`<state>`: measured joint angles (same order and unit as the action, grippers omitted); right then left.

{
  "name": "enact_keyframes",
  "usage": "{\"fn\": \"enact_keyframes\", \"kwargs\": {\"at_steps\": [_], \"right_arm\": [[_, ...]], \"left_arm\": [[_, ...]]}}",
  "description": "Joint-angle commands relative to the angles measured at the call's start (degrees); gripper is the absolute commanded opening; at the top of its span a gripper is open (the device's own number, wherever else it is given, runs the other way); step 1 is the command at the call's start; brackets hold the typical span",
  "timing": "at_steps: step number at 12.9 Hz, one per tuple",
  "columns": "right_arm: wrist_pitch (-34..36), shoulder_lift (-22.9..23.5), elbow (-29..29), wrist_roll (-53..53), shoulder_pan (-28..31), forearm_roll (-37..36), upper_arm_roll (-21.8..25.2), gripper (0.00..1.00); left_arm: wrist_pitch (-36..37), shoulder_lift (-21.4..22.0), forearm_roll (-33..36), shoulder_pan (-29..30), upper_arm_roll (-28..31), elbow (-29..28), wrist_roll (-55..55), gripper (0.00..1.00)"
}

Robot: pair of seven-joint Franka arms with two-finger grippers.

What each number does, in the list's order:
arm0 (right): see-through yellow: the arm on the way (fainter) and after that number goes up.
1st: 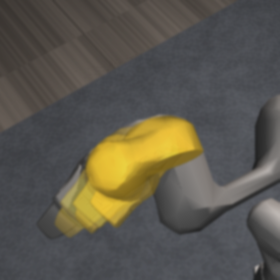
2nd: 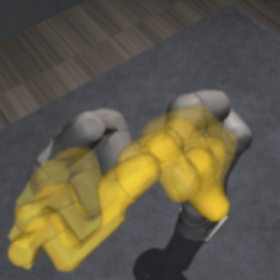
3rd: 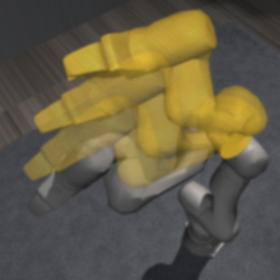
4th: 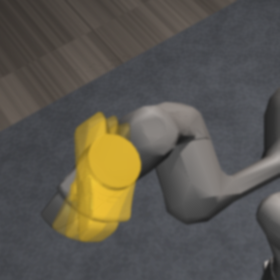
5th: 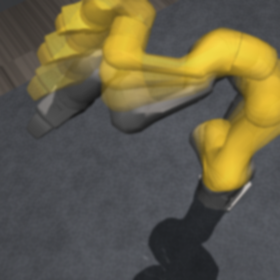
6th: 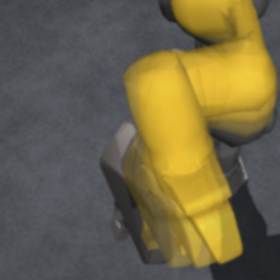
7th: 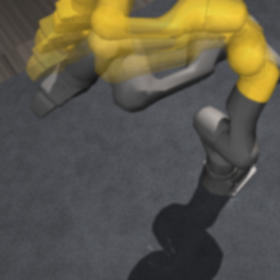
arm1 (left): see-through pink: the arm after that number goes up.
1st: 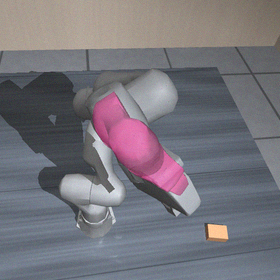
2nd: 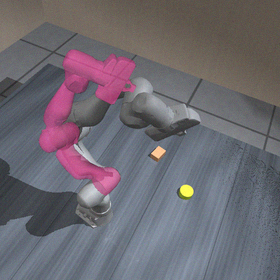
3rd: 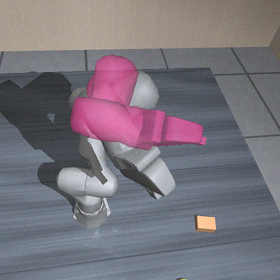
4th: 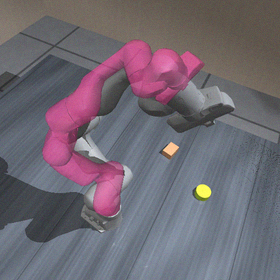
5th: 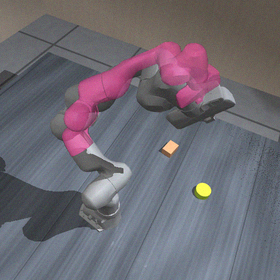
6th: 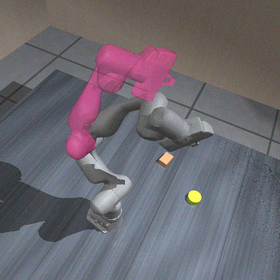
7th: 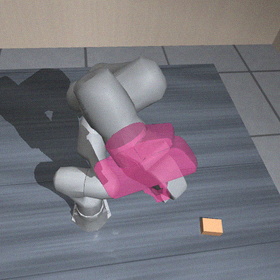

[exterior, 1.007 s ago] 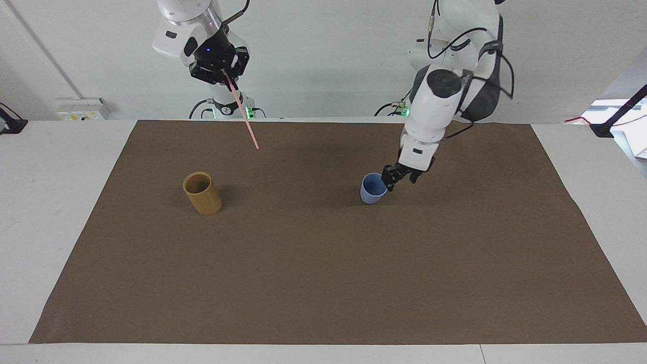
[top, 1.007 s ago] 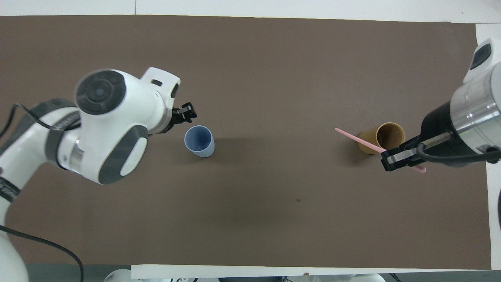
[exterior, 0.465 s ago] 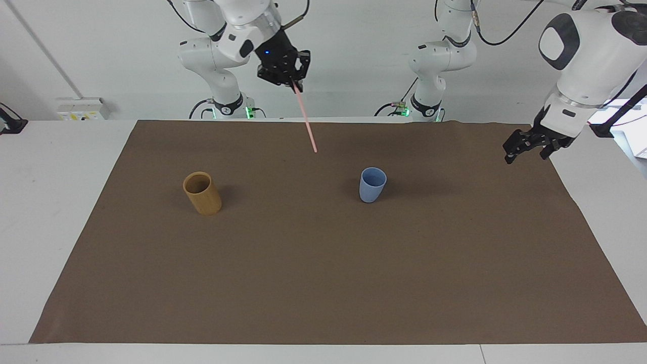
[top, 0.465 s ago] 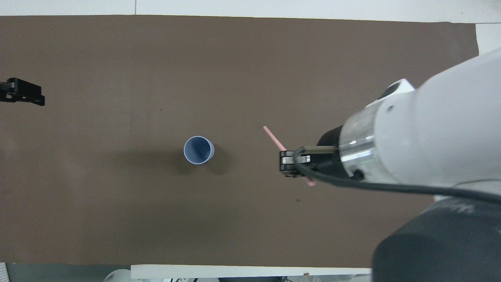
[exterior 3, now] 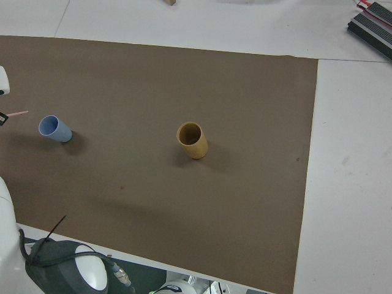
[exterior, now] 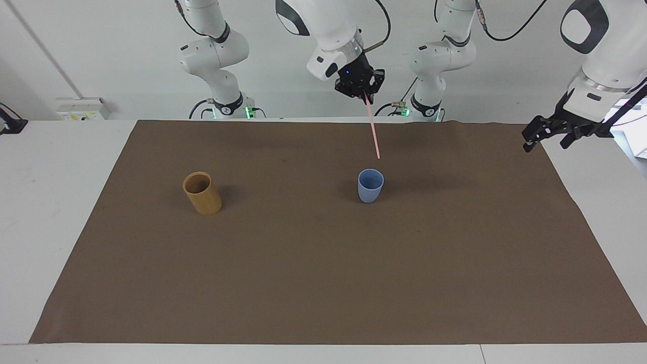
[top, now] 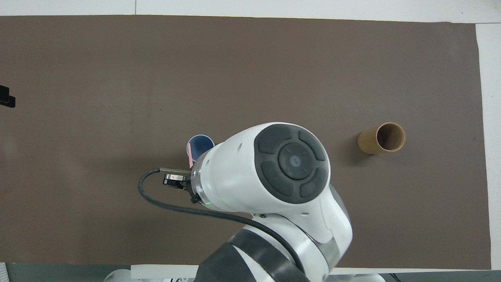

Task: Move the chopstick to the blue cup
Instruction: 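Lower the pink stick into the blue cup with the right gripper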

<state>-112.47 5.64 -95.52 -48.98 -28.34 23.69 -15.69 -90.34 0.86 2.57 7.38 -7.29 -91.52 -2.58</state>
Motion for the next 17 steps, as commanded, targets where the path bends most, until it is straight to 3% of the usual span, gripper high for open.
{"fn": "enact_keyframes", "kwargs": {"at_steps": [1,4,7,8,9,10,11,14,17], "right_arm": [[-0.82,1.91,-0.62,-1.64,-1.45,-1.27,0.39,0.00],[-4.50,1.92,-5.27,-3.04,-2.59,-3.03,0.22,0.00],[-3.72,1.57,-6.69,-3.58,-2.42,-3.03,0.22,0.00],[-4.07,1.48,-7.30,-3.66,-2.42,-3.03,0.22,0.06],[-4.50,1.39,-7.48,-3.66,-2.25,-3.03,0.30,0.36],[-4.25,1.48,-7.13,-3.58,-2.07,-3.30,0.39,0.81],[-4.07,1.57,-6.26,-3.58,-1.98,-4.69,0.57,1.00],[-0.31,1.57,0.49,-2.52,3.35,-17.24,0.66,1.00],[10.48,-1.14,5.78,8.93,14.58,-19.99,1.18,1.00]], "left_arm": [[1.22,-0.51,-1.08,0.00,-0.18,0.99,-0.15,1.00],[2.79,-2.25,-1.69,-1.75,-1.23,2.30,0.21,1.00],[3.50,-3.23,-2.31,-5.19,-1.50,3.63,4.42,1.00],[3.24,-3.14,-2.22,-5.19,-1.50,3.28,4.60,1.00],[3.24,-2.62,-2.13,-4.75,-1.41,2.41,4.34,1.00],[3.15,-2.01,-2.13,-4.49,-1.32,0.83,4.08,1.00],[3.50,-1.74,-2.13,-4.48,-1.15,0.55,4.51,1.00],[3.41,-1.74,-2.13,-4.40,-1.06,0.55,4.60,1.00],[3.33,-1.74,-2.13,-4.40,-1.06,0.55,4.60,1.00]]}}
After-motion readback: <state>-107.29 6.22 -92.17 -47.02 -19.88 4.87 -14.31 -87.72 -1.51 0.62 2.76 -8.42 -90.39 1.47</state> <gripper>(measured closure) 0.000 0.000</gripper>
